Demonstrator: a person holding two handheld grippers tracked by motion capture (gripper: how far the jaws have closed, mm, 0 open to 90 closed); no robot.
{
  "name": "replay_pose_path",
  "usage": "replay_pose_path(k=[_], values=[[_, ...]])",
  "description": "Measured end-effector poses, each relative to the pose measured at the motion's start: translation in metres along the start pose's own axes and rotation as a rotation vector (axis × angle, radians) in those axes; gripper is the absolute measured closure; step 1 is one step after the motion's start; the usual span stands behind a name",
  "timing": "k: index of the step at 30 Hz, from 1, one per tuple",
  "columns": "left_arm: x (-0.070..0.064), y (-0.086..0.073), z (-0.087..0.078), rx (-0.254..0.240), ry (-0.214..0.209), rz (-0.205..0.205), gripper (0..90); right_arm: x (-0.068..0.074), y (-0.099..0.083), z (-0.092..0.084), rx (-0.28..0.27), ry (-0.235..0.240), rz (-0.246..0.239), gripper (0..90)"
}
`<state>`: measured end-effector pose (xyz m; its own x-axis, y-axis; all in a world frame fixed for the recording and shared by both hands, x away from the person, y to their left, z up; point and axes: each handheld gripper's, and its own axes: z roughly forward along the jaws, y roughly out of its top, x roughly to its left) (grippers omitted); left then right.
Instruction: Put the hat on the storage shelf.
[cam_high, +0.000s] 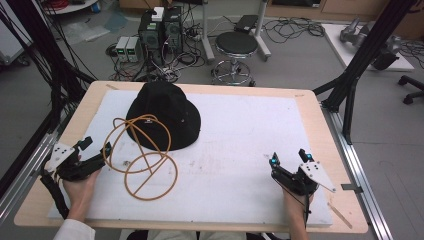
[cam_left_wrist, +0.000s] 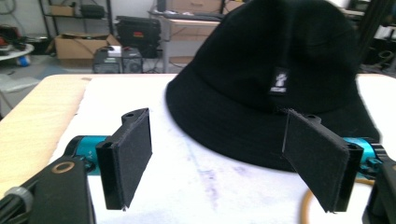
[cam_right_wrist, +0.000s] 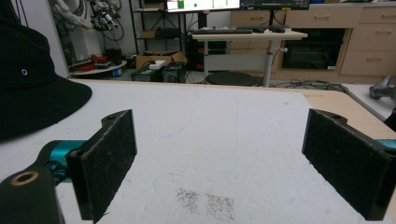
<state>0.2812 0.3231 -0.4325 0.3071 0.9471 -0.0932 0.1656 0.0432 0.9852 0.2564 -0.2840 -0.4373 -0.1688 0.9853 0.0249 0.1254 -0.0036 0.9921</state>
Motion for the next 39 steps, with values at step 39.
replay_pose_path(k=[39], values=[[-0.005,0.059,0.062,0.134,-0.145,-0.019,29.5,-0.002,0.0,0.001,0.005,0.004,-0.008,9.3]])
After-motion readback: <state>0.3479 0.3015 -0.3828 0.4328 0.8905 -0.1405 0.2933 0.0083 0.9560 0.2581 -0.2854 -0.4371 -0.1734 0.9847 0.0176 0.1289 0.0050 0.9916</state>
